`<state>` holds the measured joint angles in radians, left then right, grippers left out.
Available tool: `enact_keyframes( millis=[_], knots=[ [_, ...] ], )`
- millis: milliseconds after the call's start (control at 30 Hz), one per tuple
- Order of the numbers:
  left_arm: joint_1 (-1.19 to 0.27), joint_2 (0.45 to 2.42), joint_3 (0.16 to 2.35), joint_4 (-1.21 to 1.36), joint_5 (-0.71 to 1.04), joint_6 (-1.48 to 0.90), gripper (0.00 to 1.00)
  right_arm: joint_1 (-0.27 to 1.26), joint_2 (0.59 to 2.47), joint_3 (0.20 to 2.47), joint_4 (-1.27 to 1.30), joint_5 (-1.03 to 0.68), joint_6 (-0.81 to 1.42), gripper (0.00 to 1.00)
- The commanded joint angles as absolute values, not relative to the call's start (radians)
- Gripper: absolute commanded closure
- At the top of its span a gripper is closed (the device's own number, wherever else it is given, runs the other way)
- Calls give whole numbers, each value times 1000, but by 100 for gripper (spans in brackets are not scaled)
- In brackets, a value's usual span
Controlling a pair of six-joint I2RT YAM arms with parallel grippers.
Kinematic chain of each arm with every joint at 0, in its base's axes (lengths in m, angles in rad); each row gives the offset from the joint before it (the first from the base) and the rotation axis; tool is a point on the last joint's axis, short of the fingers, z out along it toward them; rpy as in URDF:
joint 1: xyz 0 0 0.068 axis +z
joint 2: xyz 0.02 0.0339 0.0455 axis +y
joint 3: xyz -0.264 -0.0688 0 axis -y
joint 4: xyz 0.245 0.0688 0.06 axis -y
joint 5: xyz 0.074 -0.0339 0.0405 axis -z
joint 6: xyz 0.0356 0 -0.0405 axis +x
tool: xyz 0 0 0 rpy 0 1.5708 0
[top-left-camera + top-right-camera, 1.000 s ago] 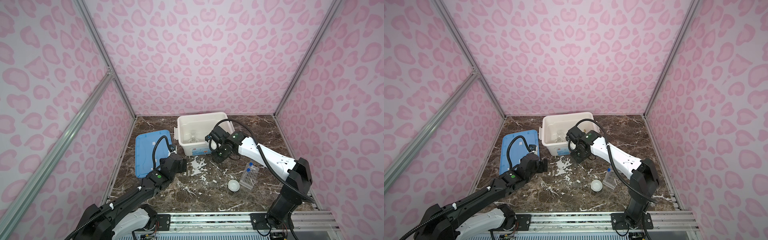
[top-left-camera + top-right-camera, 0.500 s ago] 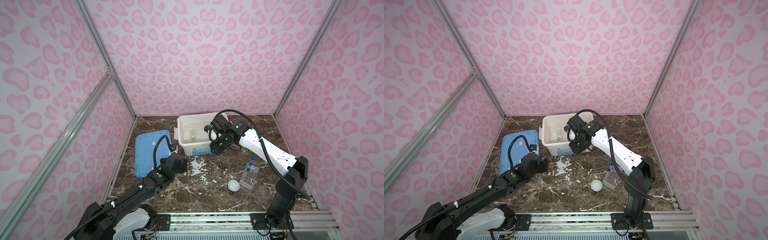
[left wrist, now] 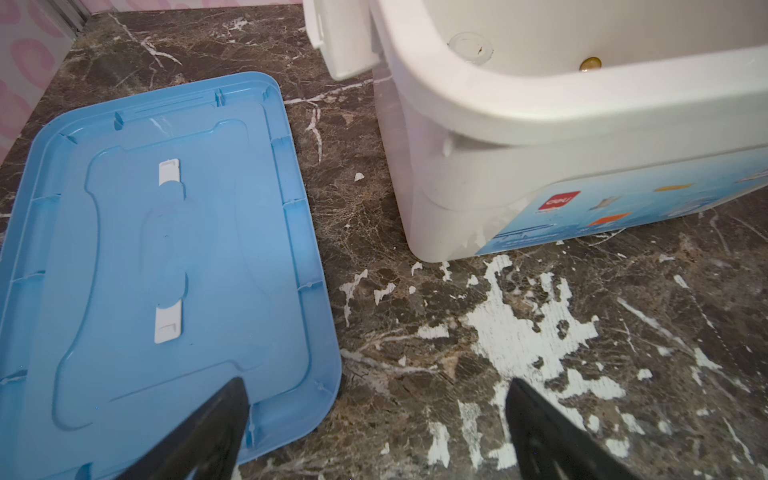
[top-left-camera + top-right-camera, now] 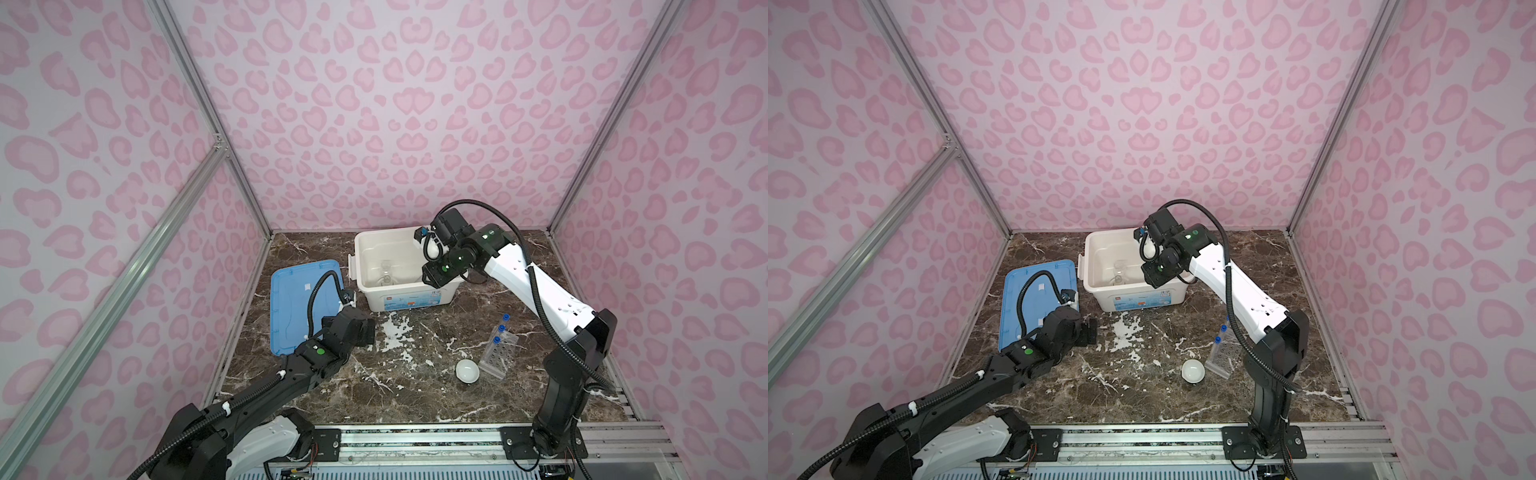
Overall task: Organize the chemistry lab equipment
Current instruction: 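Lift the white cup with the right gripper and carry it over the bin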
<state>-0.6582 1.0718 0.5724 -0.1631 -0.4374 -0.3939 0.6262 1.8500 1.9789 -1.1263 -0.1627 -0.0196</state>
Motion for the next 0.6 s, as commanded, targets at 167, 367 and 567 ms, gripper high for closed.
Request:
enact_keyframes(
  millis=[167, 367, 567],
  knots=[
    [-661, 1078, 575, -138, -440, -396, 3, 581, 1904, 2018, -1042, -157, -28, 58],
    [-664, 1077, 573, -139, -440, -399, 2, 532, 2010, 2094, -1023, -161, -26, 58],
    [-675, 1080, 572, -138, -436, -394, 3, 512, 2138, 2210, -1044, -167, -25, 58]
  ],
)
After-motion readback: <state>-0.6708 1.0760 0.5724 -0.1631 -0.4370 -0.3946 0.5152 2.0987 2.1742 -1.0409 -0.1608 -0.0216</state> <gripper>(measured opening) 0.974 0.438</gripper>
